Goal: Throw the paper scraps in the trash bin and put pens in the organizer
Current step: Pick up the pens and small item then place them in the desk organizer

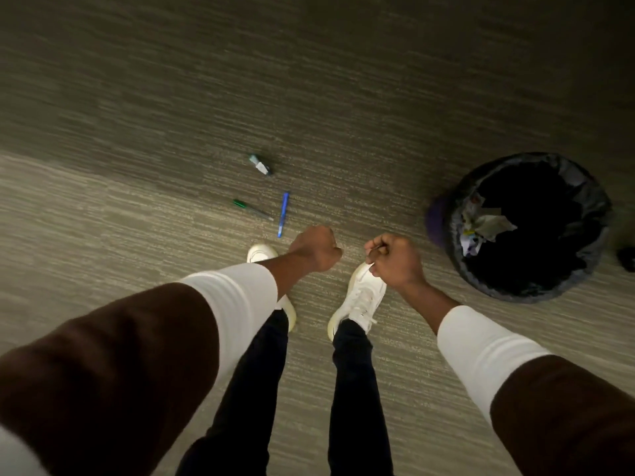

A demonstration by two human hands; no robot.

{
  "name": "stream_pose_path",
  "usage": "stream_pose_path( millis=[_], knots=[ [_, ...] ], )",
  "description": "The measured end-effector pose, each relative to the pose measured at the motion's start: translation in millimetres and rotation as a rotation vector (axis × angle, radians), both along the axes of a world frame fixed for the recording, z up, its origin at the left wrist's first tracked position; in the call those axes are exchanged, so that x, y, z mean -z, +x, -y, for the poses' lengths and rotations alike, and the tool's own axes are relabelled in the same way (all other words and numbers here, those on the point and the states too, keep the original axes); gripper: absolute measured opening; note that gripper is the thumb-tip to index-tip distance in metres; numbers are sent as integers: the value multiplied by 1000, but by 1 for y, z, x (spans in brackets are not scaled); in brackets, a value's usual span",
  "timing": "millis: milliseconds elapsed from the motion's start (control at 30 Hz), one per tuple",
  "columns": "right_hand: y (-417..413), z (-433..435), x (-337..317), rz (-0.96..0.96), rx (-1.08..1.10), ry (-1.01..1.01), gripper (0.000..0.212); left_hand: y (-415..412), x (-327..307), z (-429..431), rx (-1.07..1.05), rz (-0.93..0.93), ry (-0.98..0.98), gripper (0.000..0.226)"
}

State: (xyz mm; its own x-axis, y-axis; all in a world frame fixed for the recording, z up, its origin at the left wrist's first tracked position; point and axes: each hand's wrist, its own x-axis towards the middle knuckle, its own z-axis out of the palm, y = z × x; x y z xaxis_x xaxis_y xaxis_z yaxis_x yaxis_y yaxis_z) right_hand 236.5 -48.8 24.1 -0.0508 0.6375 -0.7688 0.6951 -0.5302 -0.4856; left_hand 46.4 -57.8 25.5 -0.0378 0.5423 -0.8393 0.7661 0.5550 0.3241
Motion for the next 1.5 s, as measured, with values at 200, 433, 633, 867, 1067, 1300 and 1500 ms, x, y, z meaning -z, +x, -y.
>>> stream_pose_path(
  millis=[200, 433, 633, 867, 1067, 1300, 1500],
  knots=[
    [-68, -15, 28, 60, -280, -110, 7, -81, 28, 7, -30, -68, -14, 25],
    [-144, -23, 95, 111, -484, -119, 17, -155, 85, 17, -10, -177, -14, 37],
    [-196, -24, 180, 205, -526, -58, 21, -206, 156, 1, 90, -305, 61, 32],
    [-233, -28, 260, 289, -517, 73, 52, -256, 214, -51, 286, -381, 412, 71],
    [-255, -24, 282, 389, -518, 178, 59, -261, 242, -81, 502, -310, 521, 65],
    [-266, -12, 277, 214, -560, 422, 29, -257, 257, -83, 686, -344, 602, 36],
    [-302, -11, 271, 21, -726, 542, 30, -280, 257, -77, 584, -432, 628, 33]
  ],
)
